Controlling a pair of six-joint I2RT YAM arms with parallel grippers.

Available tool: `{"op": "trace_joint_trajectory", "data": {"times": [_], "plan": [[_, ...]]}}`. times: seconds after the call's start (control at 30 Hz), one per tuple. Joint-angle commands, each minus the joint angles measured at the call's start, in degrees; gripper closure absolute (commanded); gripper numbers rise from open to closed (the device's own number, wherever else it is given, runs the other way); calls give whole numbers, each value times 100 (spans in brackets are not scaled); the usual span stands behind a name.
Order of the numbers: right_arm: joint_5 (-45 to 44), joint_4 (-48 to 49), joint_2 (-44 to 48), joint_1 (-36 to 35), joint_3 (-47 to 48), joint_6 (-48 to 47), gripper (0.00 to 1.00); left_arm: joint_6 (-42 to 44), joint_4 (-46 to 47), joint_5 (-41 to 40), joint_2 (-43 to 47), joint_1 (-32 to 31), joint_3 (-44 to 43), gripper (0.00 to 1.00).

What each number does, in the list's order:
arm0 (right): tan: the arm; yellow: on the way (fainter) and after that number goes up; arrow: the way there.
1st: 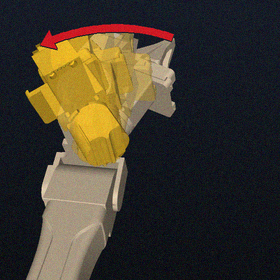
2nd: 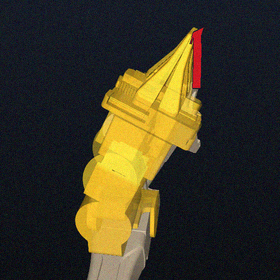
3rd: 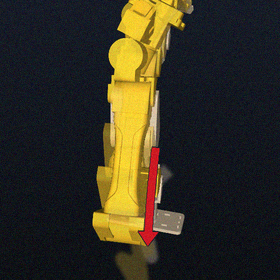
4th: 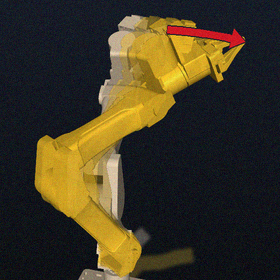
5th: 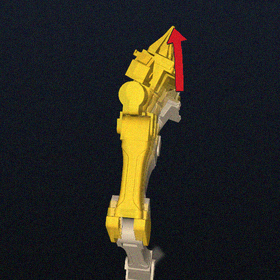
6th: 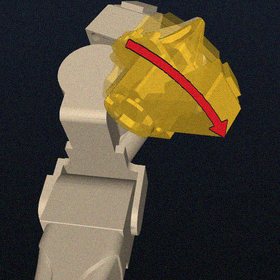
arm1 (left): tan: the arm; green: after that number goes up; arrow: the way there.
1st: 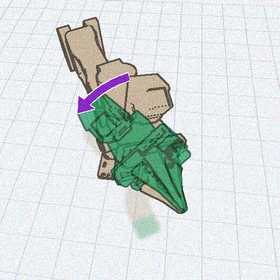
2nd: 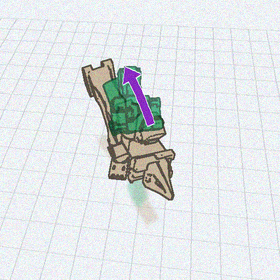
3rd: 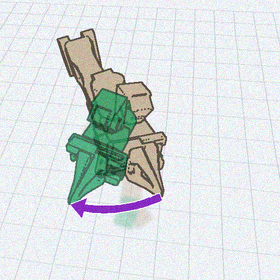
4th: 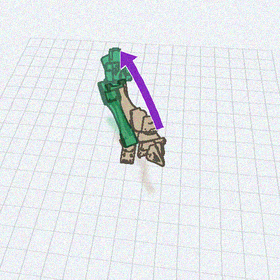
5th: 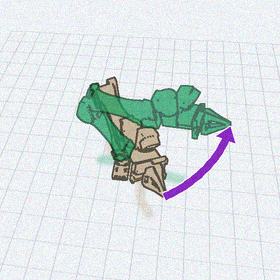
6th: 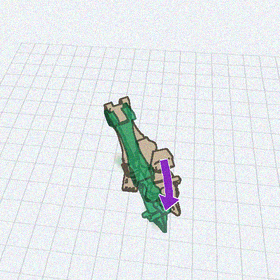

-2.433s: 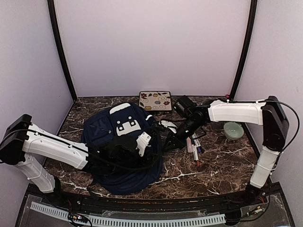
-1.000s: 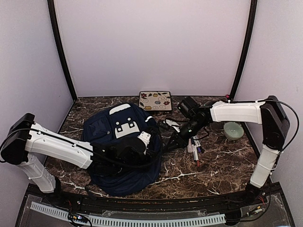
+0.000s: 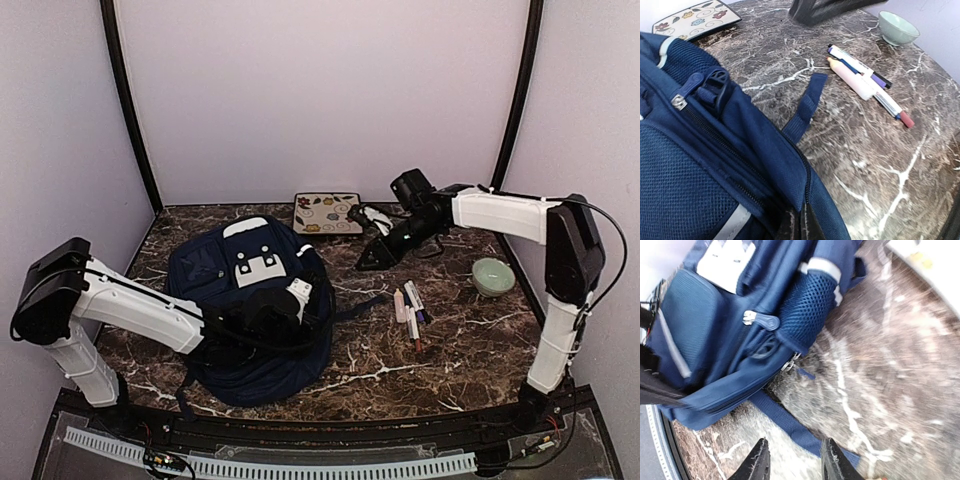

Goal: Pack the student bag
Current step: Zip the student bag into the largest pocket of the bag, then adjust the student bag at the center of the board, then pick up the pen from the center of the board.

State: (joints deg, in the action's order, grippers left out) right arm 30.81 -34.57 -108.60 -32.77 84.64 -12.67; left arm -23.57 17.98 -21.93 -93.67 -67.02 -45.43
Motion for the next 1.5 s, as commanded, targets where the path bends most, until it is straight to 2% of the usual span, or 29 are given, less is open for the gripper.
{"op": "trace_joint_trajectory", "data": {"times": [0.0,0.1,0.27,0.33,0.4,0.5,0.6,0.63,0.67,0.7,0.73,0.8,0.87,0.93,1.0,1.03,1.1,1.17,1.27,1.37,1.47], "plan": [[60,-36,743,217,-314,-251,63,654,311,77,-414,414,-541,100],[168,117,1076,274,-616,-344,62,930,335,654,-716,552,-804,99],[218,118,1445,320,-839,-567,61,1259,-187,1732,-593,585,-1014,66],[107,145,1616,382,-913,-649,61,1278,-305,1965,-297,585,-894,57],[-63,192,1685,464,-955,-642,61,1324,-451,2116,58,585,-782,54],[-431,-3,2052,530,-865,-700,61,1401,-855,1949,566,585,-700,52],[-844,-298,2307,605,-722,-847,61,1549,-1057,1233,1148,585,-562,50],[-977,-315,2415,625,-709,-877,60,1543,-1056,834,1350,585,-458,47],[-1166,-337,2534,643,-693,-903,59,1454,-1046,328,1542,593,-318,27],[-1304,-337,2648,655,-693,-907,57,1273,-1080,-201,1732,601,-242,4],[-1477,-308,2769,666,-716,-908,53,1071,-1231,-650,1911,646,-221,2],[-1908,-119,3014,690,-844,-828,35,738,-1787,-836,2152,937,-367,1],[-2463,338,3270,706,-1154,-659,5,907,-2507,-857,2223,1136,-750,1],[-3033,795,3475,744,-1559,-379,0,1380,-2795,-1115,2380,1145,-897,1],[-3025,1015,3584,772,-2058,-486,0,2072,-2350,-1219,2678,1152,-600,1],[-2921,987,3569,773,-2210,-608,0,2372,-2135,-1125,2843,1174,-441,1],[-2801,778,3376,773,-2317,-692,11,2700,-1807,-964,3068,1224,-183,1],[-2717,428,3104,773,-2258,-795,23,2644,-1670,-1271,3163,1238,-60,1],[-2778,-40,2680,773,-2162,-947,35,1944,-2170,-2342,3016,1253,-94,1],[-2779,-71,2347,773,-2316,-1018,51,1873,-2600,-2205,2896,1254,-134,1],[-2359,-105,1952,768,-2272,-1036,66,971,-3214,-1915,2943,1253,-197,3]]}}
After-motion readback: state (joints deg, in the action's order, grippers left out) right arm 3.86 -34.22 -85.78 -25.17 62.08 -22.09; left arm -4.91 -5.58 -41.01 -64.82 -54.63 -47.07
